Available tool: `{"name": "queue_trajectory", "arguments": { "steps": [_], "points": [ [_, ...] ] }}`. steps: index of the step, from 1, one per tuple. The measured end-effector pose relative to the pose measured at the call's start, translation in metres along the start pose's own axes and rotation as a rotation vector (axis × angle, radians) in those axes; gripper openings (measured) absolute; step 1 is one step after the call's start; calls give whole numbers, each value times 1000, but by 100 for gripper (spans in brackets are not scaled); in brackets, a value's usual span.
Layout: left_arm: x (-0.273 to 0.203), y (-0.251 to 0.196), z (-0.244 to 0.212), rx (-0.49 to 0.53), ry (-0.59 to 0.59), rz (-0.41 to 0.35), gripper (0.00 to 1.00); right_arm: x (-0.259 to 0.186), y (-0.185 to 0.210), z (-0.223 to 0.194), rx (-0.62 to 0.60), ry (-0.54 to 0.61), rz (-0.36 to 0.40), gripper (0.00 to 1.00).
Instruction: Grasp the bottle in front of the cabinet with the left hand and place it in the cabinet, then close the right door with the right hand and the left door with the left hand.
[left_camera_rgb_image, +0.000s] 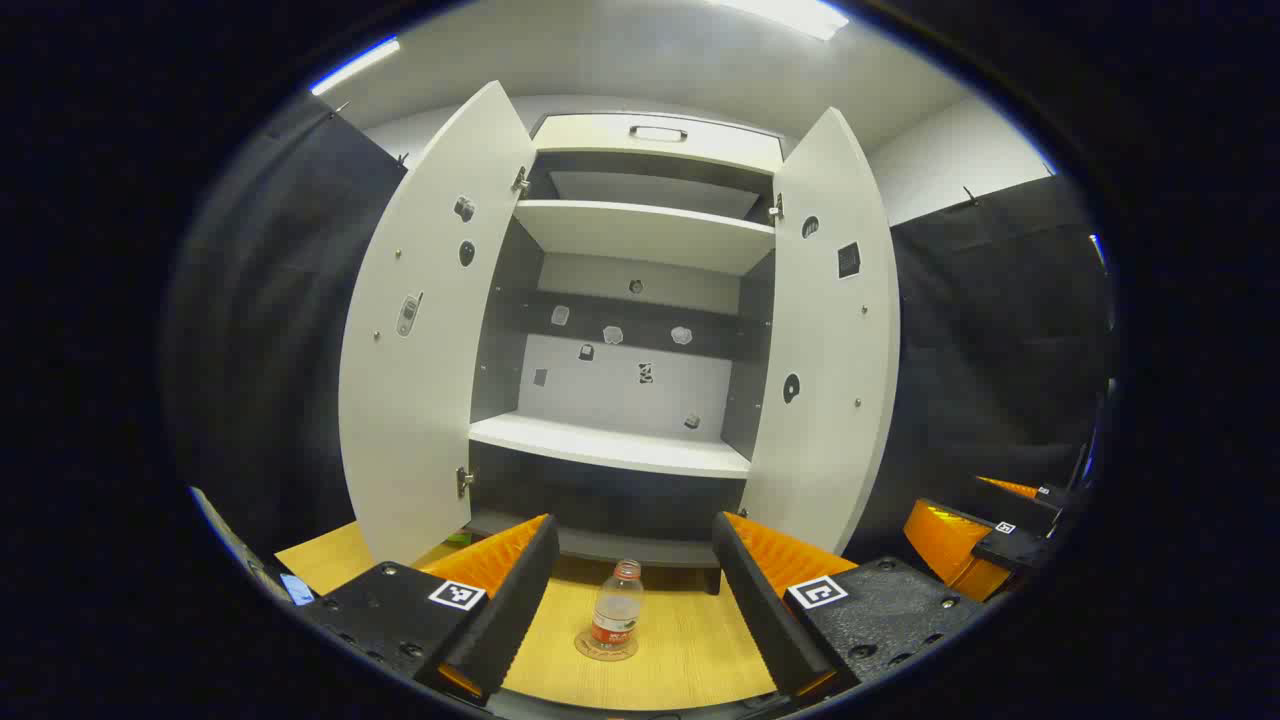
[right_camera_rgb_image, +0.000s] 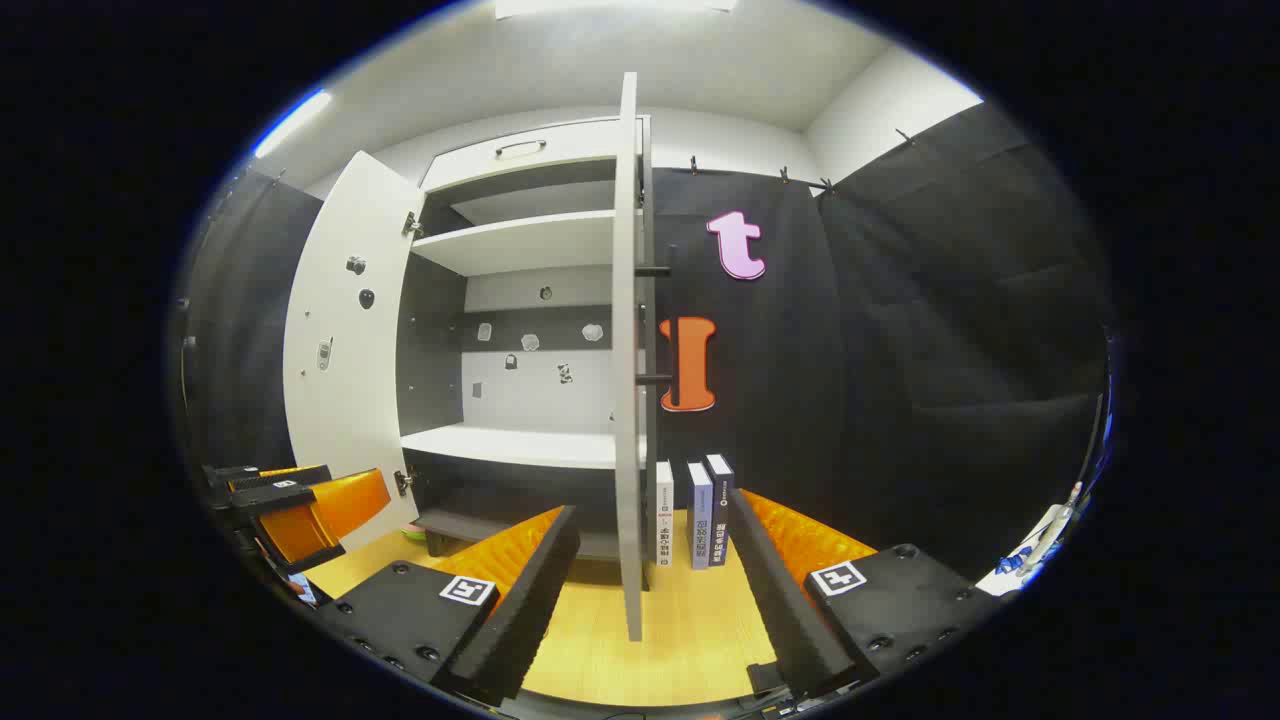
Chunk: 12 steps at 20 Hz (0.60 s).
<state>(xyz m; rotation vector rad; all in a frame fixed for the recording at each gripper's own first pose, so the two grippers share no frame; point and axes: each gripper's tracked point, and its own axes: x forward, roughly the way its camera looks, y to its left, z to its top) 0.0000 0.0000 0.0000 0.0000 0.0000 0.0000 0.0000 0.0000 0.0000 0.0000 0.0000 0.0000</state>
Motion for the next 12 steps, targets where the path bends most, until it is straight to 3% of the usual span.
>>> {"name": "queue_trajectory", "arguments": {
  "steps": [1, 2, 11, 12],
  "points": [
    [1, 6, 3, 0, -5, -8, 95, 0, 8, 1, -1, -7, -4, 89],
    [2, 13, 5, -1, -12, -16, 94, 1, 19, 1, 2, -11, -7, 98],
    [1, 35, 8, -51, 1, -57, 95, -4, 53, 0, 8, 0, -12, 99],
    [1, 37, 12, -61, -13, -41, 94, -5, 46, 4, -8, -7, -16, 92]
  ]
}}
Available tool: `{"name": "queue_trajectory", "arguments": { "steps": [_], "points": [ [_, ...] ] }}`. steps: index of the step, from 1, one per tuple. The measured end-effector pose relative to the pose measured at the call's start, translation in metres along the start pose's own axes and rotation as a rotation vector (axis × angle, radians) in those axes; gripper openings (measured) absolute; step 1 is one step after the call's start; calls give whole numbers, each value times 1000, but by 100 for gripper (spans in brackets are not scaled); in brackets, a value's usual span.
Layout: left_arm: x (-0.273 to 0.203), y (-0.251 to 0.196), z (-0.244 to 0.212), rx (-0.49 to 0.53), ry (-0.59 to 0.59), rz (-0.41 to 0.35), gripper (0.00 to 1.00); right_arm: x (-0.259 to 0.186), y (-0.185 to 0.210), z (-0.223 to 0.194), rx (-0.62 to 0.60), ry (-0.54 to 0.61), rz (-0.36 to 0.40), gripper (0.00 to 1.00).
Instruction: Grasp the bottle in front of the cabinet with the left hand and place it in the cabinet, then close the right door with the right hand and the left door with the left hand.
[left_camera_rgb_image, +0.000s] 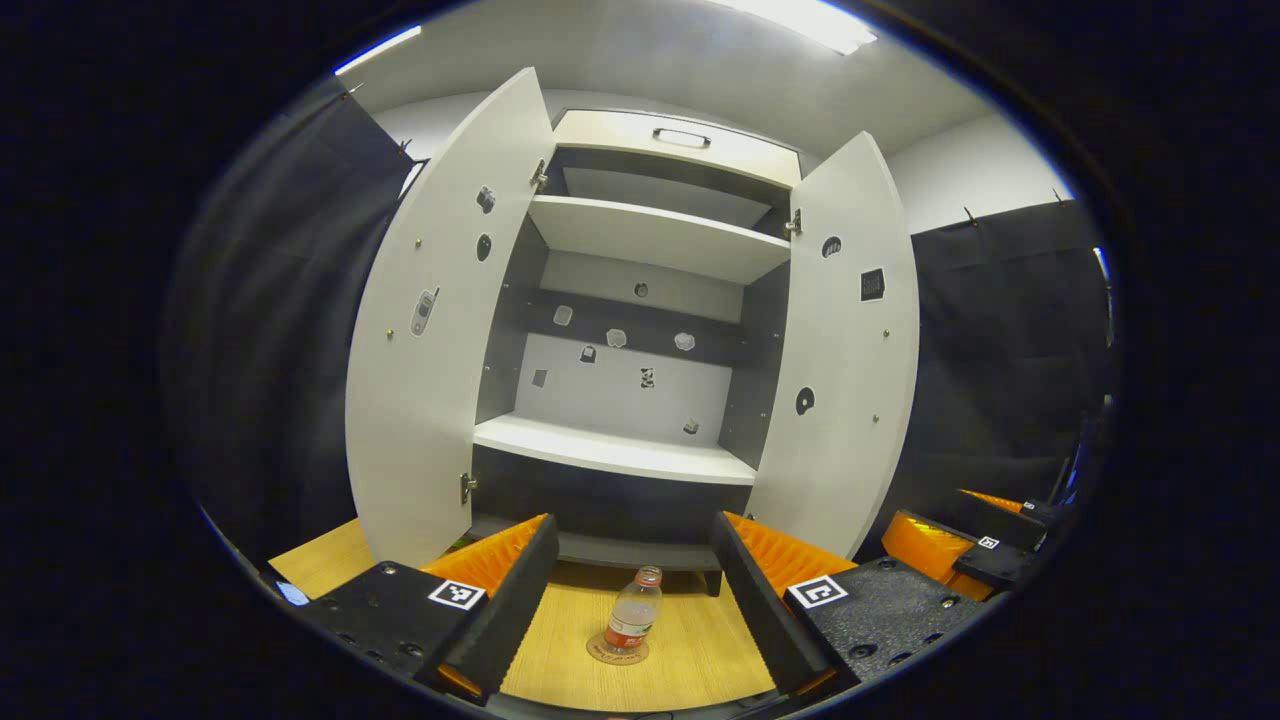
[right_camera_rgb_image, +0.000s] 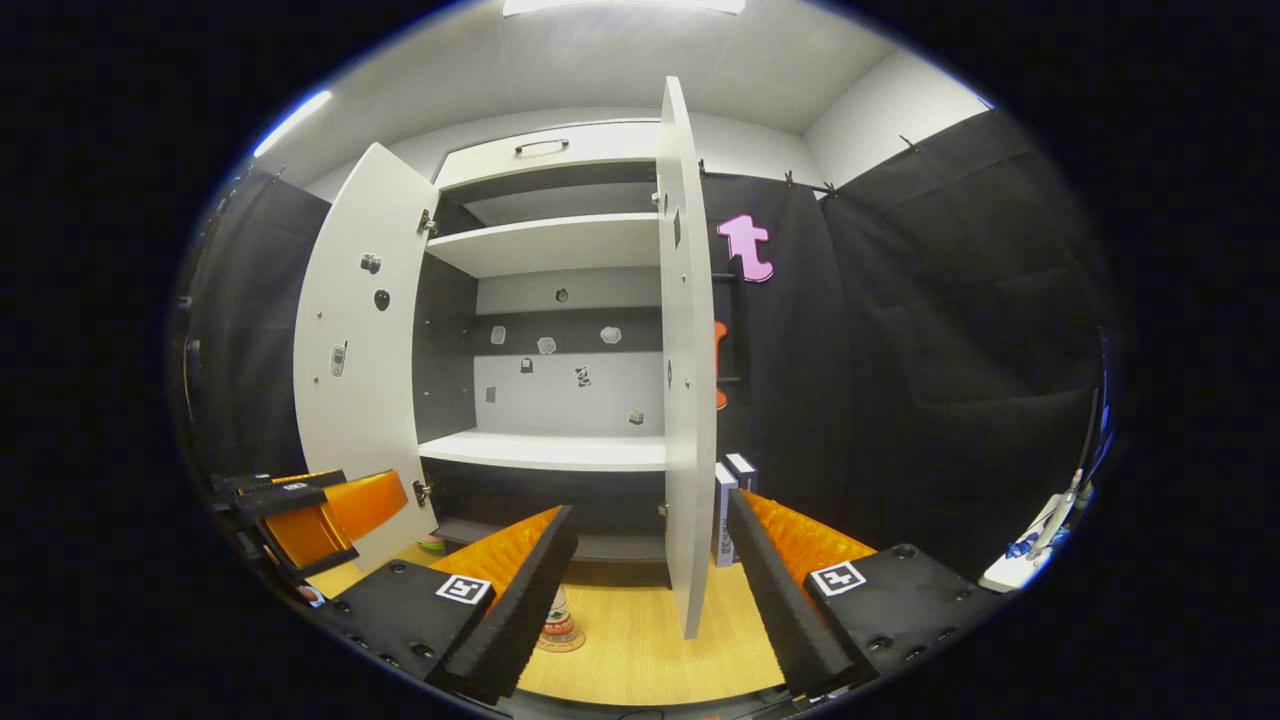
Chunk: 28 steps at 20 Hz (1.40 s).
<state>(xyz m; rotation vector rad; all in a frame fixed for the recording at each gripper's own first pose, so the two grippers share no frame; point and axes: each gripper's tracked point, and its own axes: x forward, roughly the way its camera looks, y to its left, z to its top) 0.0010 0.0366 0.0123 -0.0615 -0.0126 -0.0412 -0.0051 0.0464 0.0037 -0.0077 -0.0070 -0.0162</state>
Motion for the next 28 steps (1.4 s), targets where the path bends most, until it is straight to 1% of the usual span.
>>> {"name": "queue_trajectory", "arguments": {
  "steps": [1, 2, 3, 7, 8, 9, 11, 14, 19, 22, 24, 28],
  "points": [
    [0, 0, 1, -1, 0, 12, 92, -1, -5, 0, -15, 7, -4, 100],
    [-1, -3, 0, 5, 9, 18, 95, -3, -8, 1, -23, 13, 1, 100],
    [-2, -5, 1, 8, 9, 24, 95, -5, -9, 3, -24, 13, 9, 100],
    [-11, -18, 2, -6, 13, 49, 95, -11, -28, 8, -28, 16, 21, 100],
    [-13, -22, 5, -4, 4, 50, 92, -11, -32, 9, -29, 14, 25, 100],
    [-14, -25, 5, 0, -2, 52, 94, -12, -36, 10, -28, 17, 28, 100],
    [-10, -27, -4, -2, 10, 51, 95, -12, -40, 13, -10, 9, 30, 100],
    [6, -31, -31, -13, 50, 36, 95, -11, -52, 14, -25, 4, 17, 100],
    [45, -36, -85, 33, 79, -10, 95, -12, -72, 10, -33, 15, -24, 100],
    [68, -29, -134, 39, 161, -11, 95, -9, -81, 9, -37, 17, -48, 100],
    [82, -24, -158, 43, 197, -7, 95, -8, -83, 8, -36, 21, -57, 100],
    [103, -21, -204, 45, 271, -30, 95, -7, -88, 2, -17, 38, -74, 100]
  ]
}}
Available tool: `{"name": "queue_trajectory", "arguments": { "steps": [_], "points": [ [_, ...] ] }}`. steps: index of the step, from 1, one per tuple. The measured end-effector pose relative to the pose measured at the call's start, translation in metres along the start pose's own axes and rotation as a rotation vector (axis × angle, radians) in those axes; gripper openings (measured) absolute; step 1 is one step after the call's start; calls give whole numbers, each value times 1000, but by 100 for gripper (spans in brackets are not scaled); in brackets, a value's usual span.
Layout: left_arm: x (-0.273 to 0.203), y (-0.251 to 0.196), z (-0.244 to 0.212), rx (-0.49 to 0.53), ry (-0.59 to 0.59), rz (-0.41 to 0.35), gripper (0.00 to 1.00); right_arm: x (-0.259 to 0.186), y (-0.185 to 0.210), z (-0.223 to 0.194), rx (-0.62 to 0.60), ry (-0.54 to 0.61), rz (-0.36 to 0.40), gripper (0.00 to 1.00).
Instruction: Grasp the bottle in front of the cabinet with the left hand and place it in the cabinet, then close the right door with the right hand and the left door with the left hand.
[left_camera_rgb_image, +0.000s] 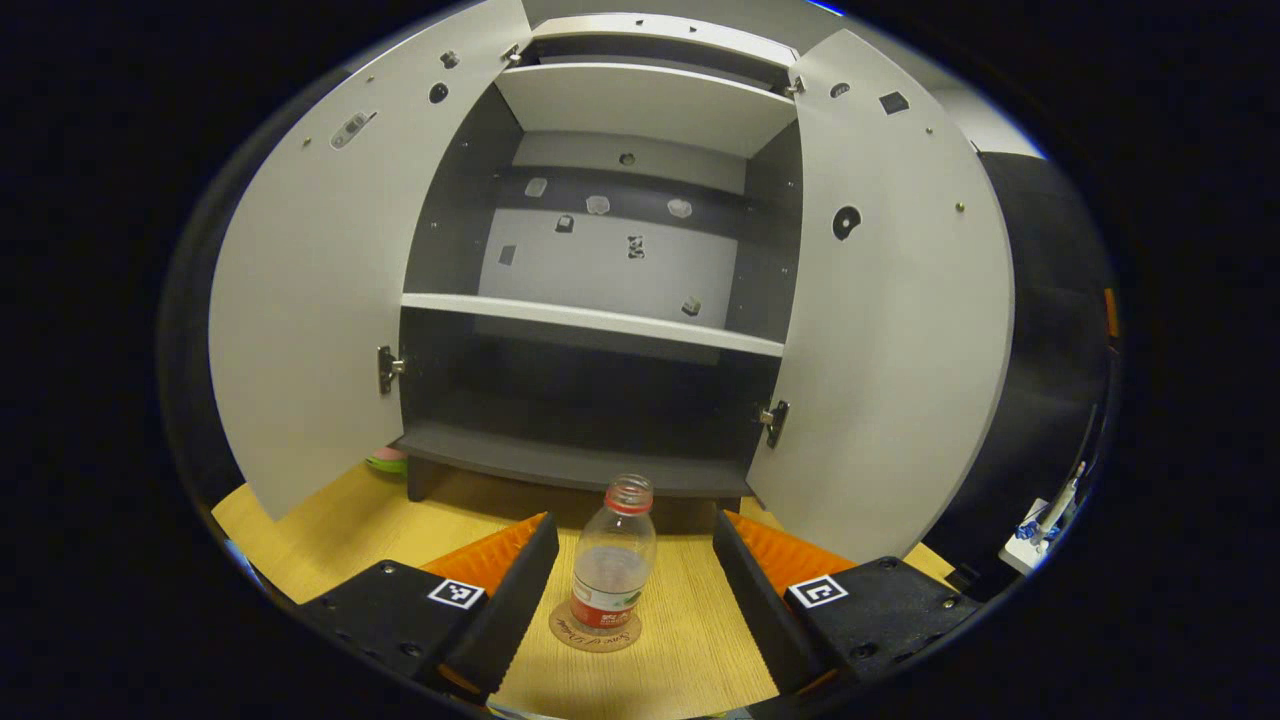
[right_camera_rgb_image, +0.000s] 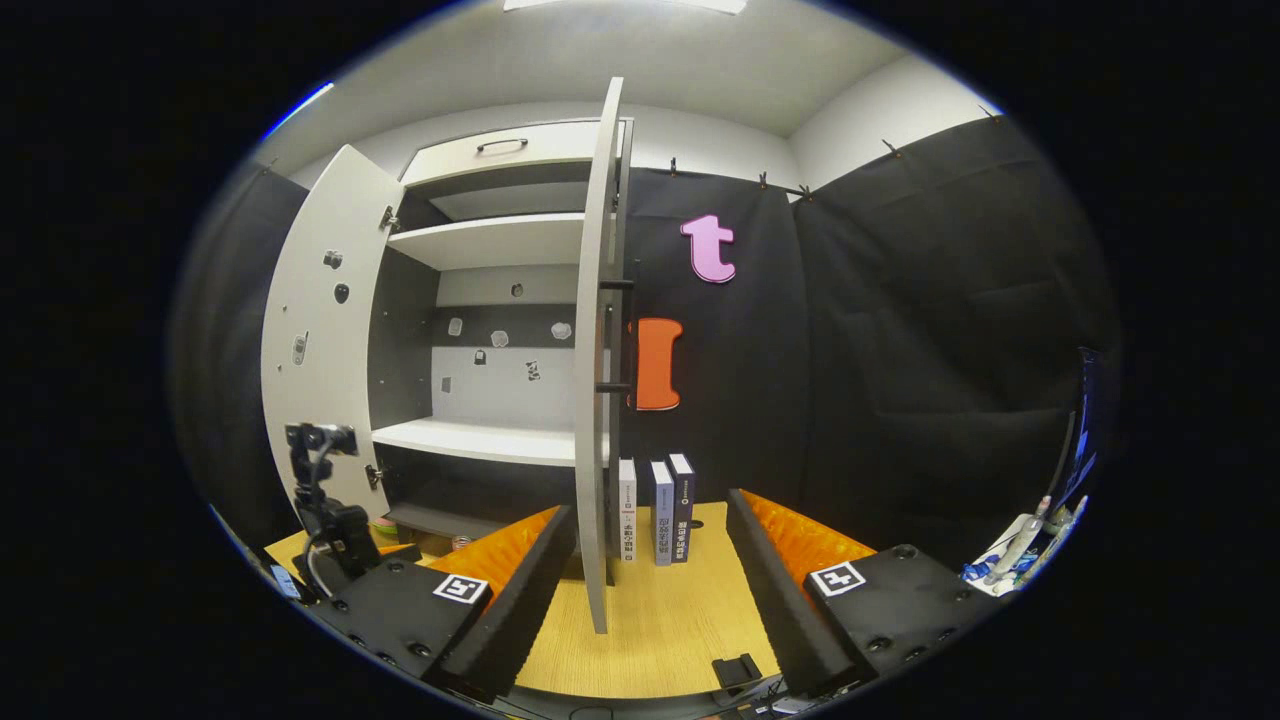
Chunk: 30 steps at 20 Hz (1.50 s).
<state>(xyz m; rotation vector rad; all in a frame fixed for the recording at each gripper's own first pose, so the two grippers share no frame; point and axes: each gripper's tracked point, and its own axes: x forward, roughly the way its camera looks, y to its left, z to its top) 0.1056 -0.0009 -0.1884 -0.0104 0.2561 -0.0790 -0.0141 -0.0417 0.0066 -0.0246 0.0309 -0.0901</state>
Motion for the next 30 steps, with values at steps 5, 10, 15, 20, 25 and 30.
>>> {"name": "queue_trajectory", "arguments": {
  "steps": [5, 10, 15, 20, 25, 30],
  "points": [
    [30, 5, -44, 8, 89, -1, 95, -2, -10, -7, -9, 27, -34, 100],
    [48, 15, -78, 16, 166, 23, 96, -4, -13, -13, -17, 50, -54, 100],
    [62, 17, -98, -5, 211, 26, 95, -6, -16, -19, -25, 71, -72, 100],
    [58, 18, -79, -18, 222, 25, 78, -5, -10, -19, -15, 71, -57, 94],
    [39, 13, -19, -3, 192, -9, 78, -1, -1, -19, 7, 74, -26, 94],
    [22, 3, 61, 15, 111, -62, 78, 1, 11, -15, 17, 57, 10, 94]
  ]
}}
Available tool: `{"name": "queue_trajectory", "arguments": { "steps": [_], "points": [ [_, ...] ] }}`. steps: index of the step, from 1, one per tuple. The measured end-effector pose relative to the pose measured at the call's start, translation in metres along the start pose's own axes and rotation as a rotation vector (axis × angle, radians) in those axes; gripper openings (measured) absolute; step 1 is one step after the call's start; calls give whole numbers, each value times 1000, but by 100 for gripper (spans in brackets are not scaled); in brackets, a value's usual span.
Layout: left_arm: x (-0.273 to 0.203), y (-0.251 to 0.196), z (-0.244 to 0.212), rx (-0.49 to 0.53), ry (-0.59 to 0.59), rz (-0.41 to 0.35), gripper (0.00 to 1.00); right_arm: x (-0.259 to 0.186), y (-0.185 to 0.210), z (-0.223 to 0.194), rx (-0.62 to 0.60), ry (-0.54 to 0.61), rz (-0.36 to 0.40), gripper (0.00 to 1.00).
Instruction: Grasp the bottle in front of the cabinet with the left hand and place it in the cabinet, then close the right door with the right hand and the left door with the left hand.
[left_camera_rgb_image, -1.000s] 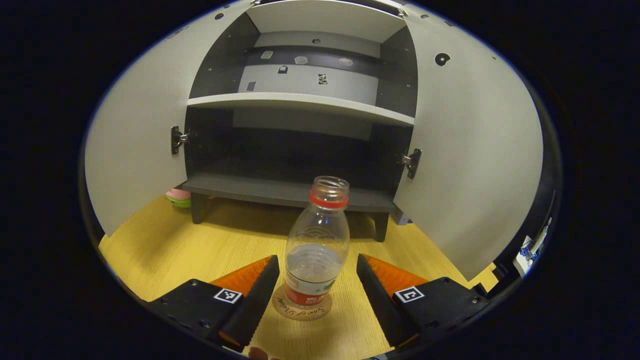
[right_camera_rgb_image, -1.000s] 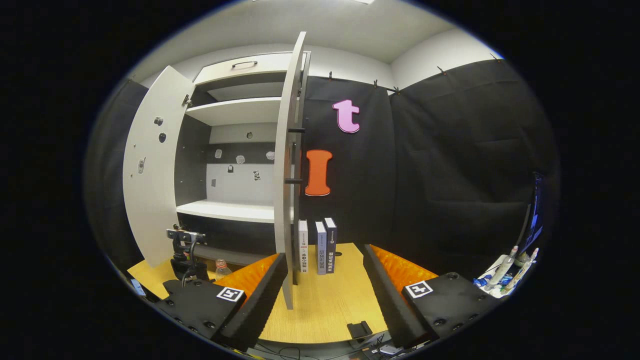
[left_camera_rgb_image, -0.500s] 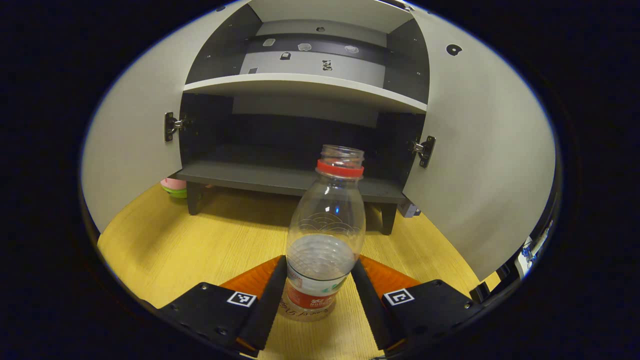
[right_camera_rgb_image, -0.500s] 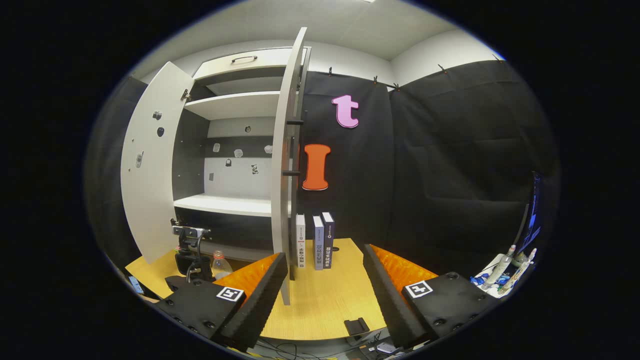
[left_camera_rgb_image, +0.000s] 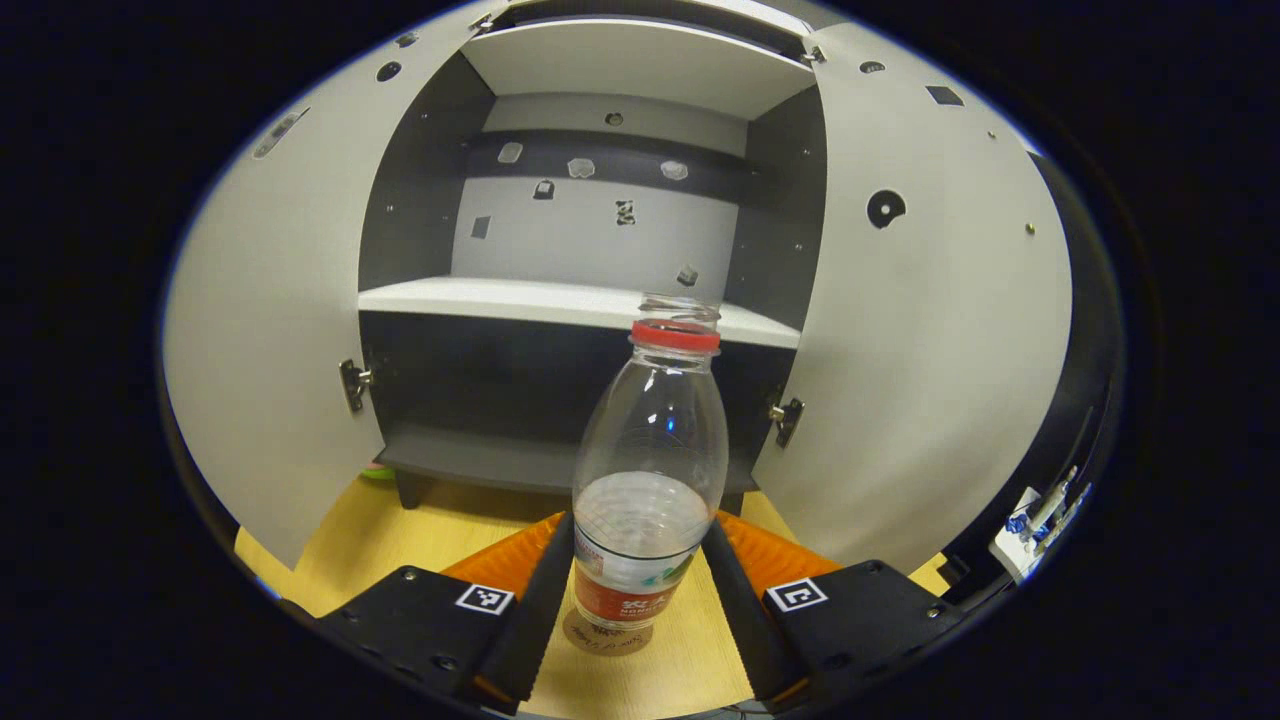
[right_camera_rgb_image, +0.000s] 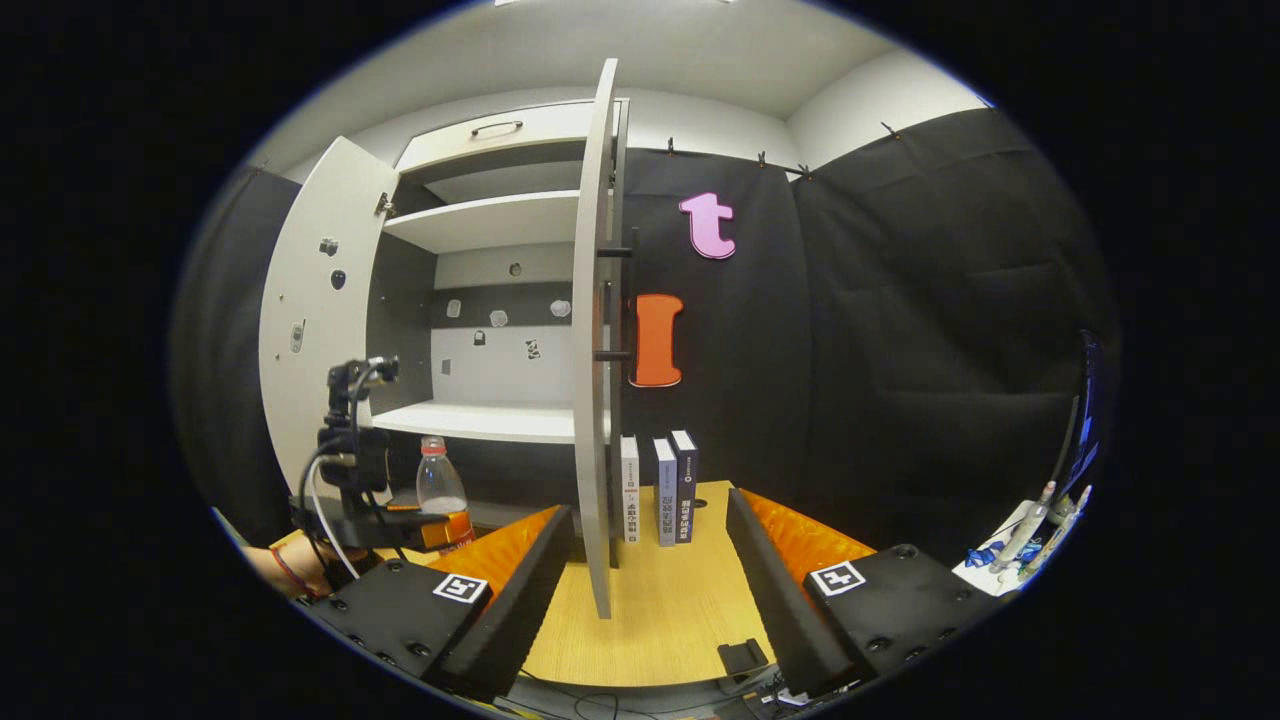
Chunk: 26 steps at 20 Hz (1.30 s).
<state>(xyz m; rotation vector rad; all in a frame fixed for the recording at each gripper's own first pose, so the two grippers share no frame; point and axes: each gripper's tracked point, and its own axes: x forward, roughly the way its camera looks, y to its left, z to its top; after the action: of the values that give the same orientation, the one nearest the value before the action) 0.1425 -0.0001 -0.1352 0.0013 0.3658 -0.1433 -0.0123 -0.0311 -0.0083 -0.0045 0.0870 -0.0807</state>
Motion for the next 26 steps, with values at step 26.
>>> {"name": "queue_trajectory", "arguments": {
  "steps": [26],
  "points": [
    [90, 17, 244, -17, -191, -19, 76, 4, -24, -1, 38, -11, -61, 100]
  ]
}}
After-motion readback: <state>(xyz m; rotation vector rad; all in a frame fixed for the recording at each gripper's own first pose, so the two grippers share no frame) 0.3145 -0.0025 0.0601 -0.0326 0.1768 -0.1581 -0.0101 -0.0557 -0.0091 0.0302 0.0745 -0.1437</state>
